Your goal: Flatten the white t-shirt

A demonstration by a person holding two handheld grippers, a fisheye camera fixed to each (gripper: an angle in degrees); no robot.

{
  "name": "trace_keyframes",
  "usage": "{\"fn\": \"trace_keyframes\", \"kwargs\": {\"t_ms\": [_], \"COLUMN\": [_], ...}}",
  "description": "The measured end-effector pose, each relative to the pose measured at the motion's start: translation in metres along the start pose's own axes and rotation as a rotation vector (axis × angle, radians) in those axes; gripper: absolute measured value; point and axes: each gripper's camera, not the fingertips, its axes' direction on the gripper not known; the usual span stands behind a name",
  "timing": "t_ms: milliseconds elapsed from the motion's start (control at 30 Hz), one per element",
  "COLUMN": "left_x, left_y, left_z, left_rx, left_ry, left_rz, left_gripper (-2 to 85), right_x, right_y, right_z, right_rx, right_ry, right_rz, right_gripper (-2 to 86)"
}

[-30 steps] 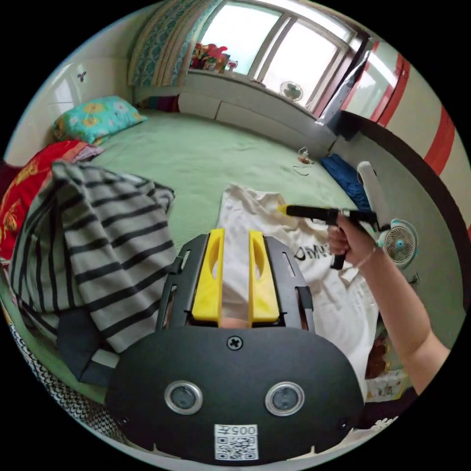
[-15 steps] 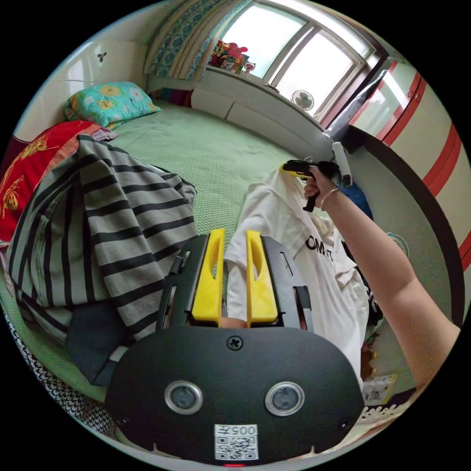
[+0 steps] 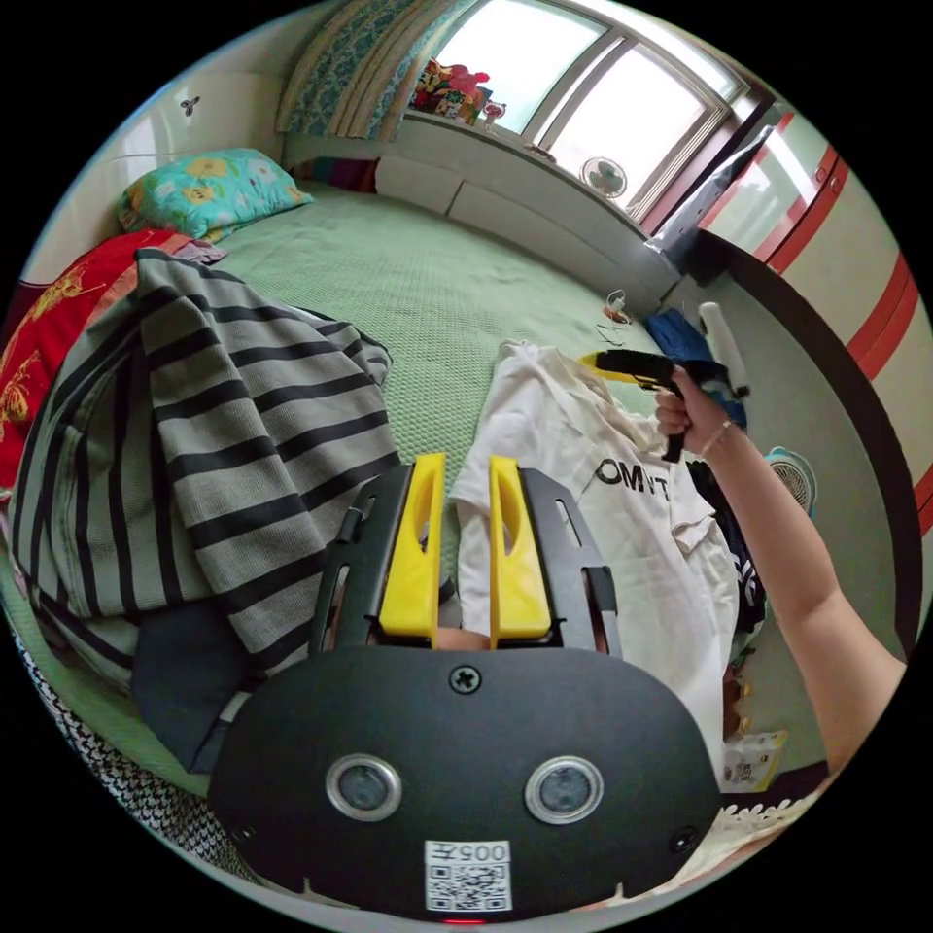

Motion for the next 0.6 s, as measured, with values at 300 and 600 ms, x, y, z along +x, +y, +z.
{"fn": "trace_keyframes", "kwargs": {"t_ms": [300,600], "left_x": [-0.004,-0.008], "left_y": [-0.010,-0.019], "left_z": [0.017,0.034], "left_rx": [0.010,0.011], "left_ry": [0.004,0.011], "left_rz": [0.013,0.015], "left_gripper": [8.1,8.0], "right_x": [-0.077,-0.110], "right_y": [0.036,0.011], "right_z": [0.033,0.053], "right_rx": [-0.071,-0.118], "right_ry": [0.216,0.314], "right_rz": [-0.175,-0.224], "right_gripper": [10.8,-0.6]}}
